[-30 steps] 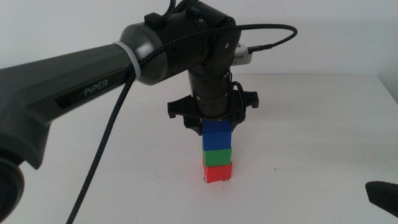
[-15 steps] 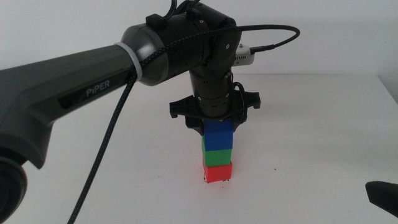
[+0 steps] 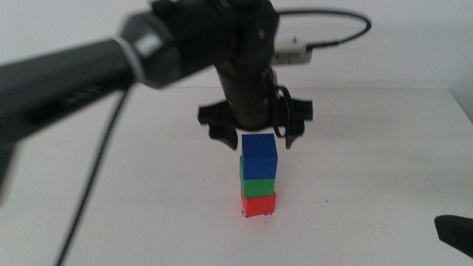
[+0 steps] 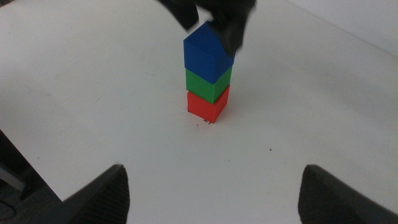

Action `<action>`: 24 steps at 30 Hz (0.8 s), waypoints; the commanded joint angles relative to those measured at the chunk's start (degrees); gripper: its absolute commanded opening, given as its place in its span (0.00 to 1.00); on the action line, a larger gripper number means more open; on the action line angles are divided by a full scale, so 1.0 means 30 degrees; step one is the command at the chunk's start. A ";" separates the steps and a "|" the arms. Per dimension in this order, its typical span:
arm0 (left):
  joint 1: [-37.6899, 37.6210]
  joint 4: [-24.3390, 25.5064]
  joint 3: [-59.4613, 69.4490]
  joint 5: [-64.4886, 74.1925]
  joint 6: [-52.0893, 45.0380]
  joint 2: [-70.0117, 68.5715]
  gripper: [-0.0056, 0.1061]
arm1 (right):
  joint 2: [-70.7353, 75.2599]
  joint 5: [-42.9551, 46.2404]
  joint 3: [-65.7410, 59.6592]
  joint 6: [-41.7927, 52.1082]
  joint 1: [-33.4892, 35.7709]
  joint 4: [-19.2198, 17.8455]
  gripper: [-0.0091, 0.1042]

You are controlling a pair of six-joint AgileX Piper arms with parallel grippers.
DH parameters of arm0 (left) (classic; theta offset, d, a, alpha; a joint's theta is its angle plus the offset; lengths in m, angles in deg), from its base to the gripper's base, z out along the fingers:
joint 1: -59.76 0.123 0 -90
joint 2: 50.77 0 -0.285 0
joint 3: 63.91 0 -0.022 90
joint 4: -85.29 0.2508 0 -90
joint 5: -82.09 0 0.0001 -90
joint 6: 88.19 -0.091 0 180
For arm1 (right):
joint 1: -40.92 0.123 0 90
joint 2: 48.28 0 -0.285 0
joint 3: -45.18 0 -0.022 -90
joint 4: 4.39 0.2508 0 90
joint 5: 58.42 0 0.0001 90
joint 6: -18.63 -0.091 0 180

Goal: Stack red cubes first, then green, then blue cubes in a specific spot.

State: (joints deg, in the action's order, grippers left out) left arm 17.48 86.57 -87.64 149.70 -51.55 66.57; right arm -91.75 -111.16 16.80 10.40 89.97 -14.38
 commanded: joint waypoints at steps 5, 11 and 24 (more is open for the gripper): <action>0.0049 0.1610 0.0120 0.0785 -0.2368 -0.5093 0.89 | -0.0016 0.0138 -0.0070 0.0127 0.0029 -0.0138 0.86; 0.0245 0.3847 0.0637 0.0785 -0.7282 -0.9498 0.89 | -0.0016 0.0138 -0.0070 0.0127 0.0029 -0.0138 0.86; 0.9009 -0.0426 0.8072 -0.2497 -1.2820 -1.9727 0.89 | -0.0016 0.0138 -0.0070 0.0127 0.0029 -0.0138 0.86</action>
State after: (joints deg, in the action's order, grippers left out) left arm 40.92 89.80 -66.50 145.57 -87.10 10.94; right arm -91.87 -111.16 16.80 10.40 89.97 -14.38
